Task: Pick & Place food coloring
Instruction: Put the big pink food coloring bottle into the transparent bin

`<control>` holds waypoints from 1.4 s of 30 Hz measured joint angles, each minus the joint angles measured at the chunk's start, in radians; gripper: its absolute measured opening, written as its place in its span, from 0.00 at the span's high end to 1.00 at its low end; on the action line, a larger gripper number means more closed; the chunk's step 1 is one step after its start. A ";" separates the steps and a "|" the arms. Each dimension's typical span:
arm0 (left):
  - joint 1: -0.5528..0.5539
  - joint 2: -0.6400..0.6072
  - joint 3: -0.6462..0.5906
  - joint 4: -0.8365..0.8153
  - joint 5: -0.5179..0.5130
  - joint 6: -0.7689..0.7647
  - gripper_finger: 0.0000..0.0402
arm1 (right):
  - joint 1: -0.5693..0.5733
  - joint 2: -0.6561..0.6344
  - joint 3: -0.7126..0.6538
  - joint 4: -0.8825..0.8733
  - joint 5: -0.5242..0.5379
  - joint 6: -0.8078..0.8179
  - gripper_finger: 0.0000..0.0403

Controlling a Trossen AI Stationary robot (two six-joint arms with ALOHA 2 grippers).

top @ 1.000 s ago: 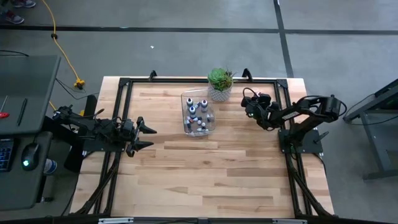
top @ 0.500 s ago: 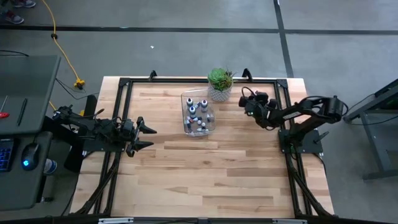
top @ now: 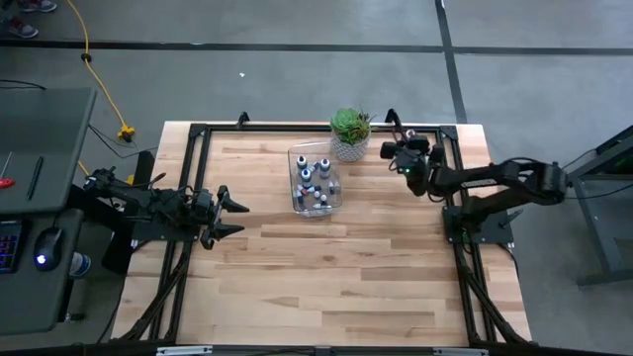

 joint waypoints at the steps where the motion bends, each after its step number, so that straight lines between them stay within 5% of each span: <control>1: 0.000 0.000 0.000 0.000 0.000 0.000 0.32 | 0.000 -0.020 0.011 -0.001 0.006 -0.031 0.66; 6: 0.000 0.000 0.000 0.000 0.000 0.000 0.32 | 0.001 -0.107 0.081 -0.010 -0.001 -0.182 0.66; 15: 0.000 0.000 0.000 0.000 0.000 0.000 0.32 | 0.055 -0.157 0.268 -0.028 -0.182 -0.373 0.66; 24: 0.000 0.000 0.000 0.000 0.000 0.000 0.32 | 0.103 -0.157 0.427 -0.105 -0.636 -0.396 0.66; 36: 0.000 0.000 0.000 0.000 0.000 0.000 0.32 | 0.105 -0.157 0.440 -0.132 -1.335 -0.299 0.66; 42: 0.000 0.000 0.000 0.000 0.000 0.000 0.32 | 0.105 -0.157 0.440 -0.195 -1.549 -0.180 0.66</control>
